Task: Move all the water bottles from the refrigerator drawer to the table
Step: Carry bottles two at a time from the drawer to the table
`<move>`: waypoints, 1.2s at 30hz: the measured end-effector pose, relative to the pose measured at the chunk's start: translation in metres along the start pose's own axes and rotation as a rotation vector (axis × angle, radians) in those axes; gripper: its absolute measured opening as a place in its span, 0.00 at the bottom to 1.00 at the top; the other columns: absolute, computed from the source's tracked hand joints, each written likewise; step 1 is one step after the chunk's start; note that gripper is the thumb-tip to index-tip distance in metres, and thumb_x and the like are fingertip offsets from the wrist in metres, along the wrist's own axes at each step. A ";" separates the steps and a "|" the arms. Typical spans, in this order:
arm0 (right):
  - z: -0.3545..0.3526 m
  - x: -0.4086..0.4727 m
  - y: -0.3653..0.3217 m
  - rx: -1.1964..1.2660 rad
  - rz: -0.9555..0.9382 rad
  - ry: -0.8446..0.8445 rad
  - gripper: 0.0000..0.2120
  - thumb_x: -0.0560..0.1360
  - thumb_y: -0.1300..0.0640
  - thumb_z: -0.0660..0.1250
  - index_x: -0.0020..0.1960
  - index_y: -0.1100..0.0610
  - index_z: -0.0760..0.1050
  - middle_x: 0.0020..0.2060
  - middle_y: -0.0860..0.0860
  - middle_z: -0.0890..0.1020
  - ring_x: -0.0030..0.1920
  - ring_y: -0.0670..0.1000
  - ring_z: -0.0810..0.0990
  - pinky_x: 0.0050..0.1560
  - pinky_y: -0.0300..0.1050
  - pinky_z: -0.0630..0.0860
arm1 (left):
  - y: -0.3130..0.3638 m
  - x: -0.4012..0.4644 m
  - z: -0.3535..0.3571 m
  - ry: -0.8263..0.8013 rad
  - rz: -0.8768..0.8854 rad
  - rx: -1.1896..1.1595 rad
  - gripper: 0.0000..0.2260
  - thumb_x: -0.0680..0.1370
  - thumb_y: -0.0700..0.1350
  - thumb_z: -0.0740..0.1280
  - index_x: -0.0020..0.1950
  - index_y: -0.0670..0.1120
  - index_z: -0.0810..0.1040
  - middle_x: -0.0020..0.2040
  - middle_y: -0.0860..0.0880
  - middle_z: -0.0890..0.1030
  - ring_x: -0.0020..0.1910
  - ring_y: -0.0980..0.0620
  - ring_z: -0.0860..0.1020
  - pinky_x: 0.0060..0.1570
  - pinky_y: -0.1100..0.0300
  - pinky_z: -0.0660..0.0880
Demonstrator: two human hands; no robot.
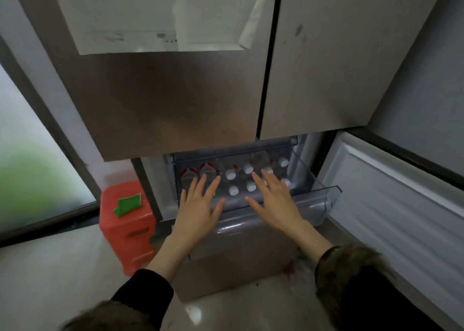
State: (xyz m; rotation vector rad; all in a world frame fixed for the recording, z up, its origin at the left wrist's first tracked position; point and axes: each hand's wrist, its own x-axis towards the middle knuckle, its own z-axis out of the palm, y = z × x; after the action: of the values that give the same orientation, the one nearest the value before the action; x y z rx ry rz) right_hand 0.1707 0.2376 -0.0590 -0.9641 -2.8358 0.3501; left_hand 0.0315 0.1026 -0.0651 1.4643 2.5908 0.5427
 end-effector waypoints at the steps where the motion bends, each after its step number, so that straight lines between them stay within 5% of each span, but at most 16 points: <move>1: 0.000 0.012 0.012 0.006 -0.014 -0.023 0.32 0.78 0.40 0.52 0.77 0.51 0.46 0.77 0.53 0.49 0.76 0.53 0.47 0.75 0.52 0.44 | 0.005 0.013 0.008 0.000 -0.037 -0.017 0.26 0.80 0.57 0.53 0.76 0.56 0.49 0.78 0.49 0.48 0.77 0.48 0.45 0.73 0.47 0.46; 5: 0.002 0.052 0.050 0.031 -0.077 -0.098 0.31 0.79 0.43 0.54 0.76 0.53 0.47 0.76 0.53 0.51 0.76 0.54 0.49 0.74 0.50 0.45 | 0.023 0.055 0.035 -0.028 -0.181 -0.072 0.26 0.79 0.55 0.55 0.76 0.51 0.53 0.76 0.44 0.55 0.76 0.46 0.51 0.73 0.44 0.52; 9: 0.019 0.088 0.075 0.201 -0.043 -0.205 0.29 0.78 0.47 0.58 0.75 0.55 0.54 0.73 0.55 0.61 0.72 0.56 0.60 0.71 0.50 0.60 | 0.033 0.088 0.055 -0.052 -0.275 -0.278 0.26 0.79 0.51 0.60 0.74 0.46 0.59 0.73 0.42 0.63 0.72 0.43 0.62 0.69 0.49 0.62; 13: 0.033 0.122 0.082 0.584 0.192 -0.347 0.22 0.80 0.52 0.57 0.73 0.55 0.60 0.67 0.55 0.70 0.65 0.57 0.70 0.61 0.46 0.68 | 0.034 0.122 0.069 -0.026 -0.605 -0.687 0.11 0.79 0.45 0.61 0.60 0.43 0.74 0.58 0.39 0.77 0.51 0.43 0.77 0.54 0.54 0.72; 15: 0.037 0.138 0.082 0.751 0.325 -0.379 0.16 0.80 0.53 0.54 0.65 0.57 0.69 0.57 0.56 0.77 0.57 0.57 0.75 0.57 0.48 0.72 | 0.035 0.138 0.074 0.044 -0.781 -0.916 0.06 0.79 0.41 0.60 0.43 0.45 0.75 0.49 0.41 0.76 0.40 0.46 0.74 0.47 0.54 0.70; 18: 0.046 0.154 0.081 0.779 0.354 -0.346 0.12 0.81 0.55 0.52 0.55 0.58 0.72 0.40 0.54 0.75 0.46 0.55 0.73 0.46 0.45 0.70 | 0.028 0.157 0.090 0.042 -0.870 -1.016 0.08 0.78 0.38 0.59 0.53 0.42 0.76 0.57 0.40 0.77 0.54 0.41 0.76 0.57 0.49 0.74; 21: 0.062 0.164 0.083 0.999 0.439 -0.342 0.12 0.81 0.58 0.53 0.60 0.59 0.72 0.46 0.55 0.75 0.46 0.53 0.74 0.48 0.47 0.73 | 0.023 0.167 0.095 -0.001 -0.898 -1.181 0.17 0.77 0.35 0.60 0.66 0.38 0.70 0.66 0.39 0.73 0.65 0.41 0.72 0.58 0.52 0.74; 24: 0.069 0.172 0.080 1.294 0.556 -0.385 0.09 0.81 0.57 0.53 0.57 0.54 0.70 0.47 0.53 0.76 0.49 0.53 0.77 0.46 0.47 0.76 | 0.016 0.180 0.104 -0.017 -0.909 -1.394 0.19 0.78 0.34 0.58 0.69 0.36 0.66 0.65 0.38 0.72 0.65 0.41 0.72 0.53 0.54 0.74; 27: 0.076 0.186 0.073 1.332 0.565 -0.346 0.10 0.81 0.56 0.57 0.59 0.58 0.69 0.50 0.55 0.78 0.53 0.57 0.79 0.52 0.53 0.78 | 0.011 0.191 0.115 -0.037 -0.942 -1.546 0.21 0.74 0.36 0.60 0.67 0.34 0.67 0.65 0.35 0.73 0.64 0.38 0.72 0.58 0.49 0.72; 31: 0.084 0.201 0.069 1.369 0.642 -0.282 0.10 0.79 0.58 0.61 0.56 0.64 0.73 0.47 0.59 0.81 0.46 0.56 0.81 0.48 0.48 0.80 | 0.016 0.198 0.113 0.086 -1.030 -1.622 0.04 0.78 0.35 0.59 0.48 0.40 0.72 0.44 0.42 0.77 0.45 0.48 0.76 0.51 0.56 0.74; 33: 0.083 0.199 0.070 1.429 0.656 -0.321 0.06 0.78 0.62 0.61 0.52 0.63 0.73 0.41 0.55 0.79 0.40 0.51 0.80 0.40 0.40 0.78 | 0.012 0.197 0.117 0.121 -1.051 -1.665 0.06 0.78 0.35 0.60 0.43 0.43 0.71 0.41 0.45 0.76 0.42 0.50 0.76 0.53 0.55 0.74; 36: 0.077 0.190 0.074 1.416 0.626 -0.416 0.07 0.76 0.67 0.60 0.42 0.59 0.74 0.38 0.54 0.79 0.41 0.51 0.79 0.40 0.41 0.78 | 0.006 0.187 0.116 0.116 -1.072 -1.680 0.07 0.78 0.35 0.62 0.41 0.44 0.72 0.35 0.46 0.77 0.33 0.52 0.77 0.33 0.60 0.79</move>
State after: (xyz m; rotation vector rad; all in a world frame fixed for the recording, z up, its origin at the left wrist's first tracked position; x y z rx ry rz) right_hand 0.0492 0.3970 -0.1443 -1.2994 -1.5377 2.3093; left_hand -0.0300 0.2927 -0.1565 -0.4376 1.4030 1.7584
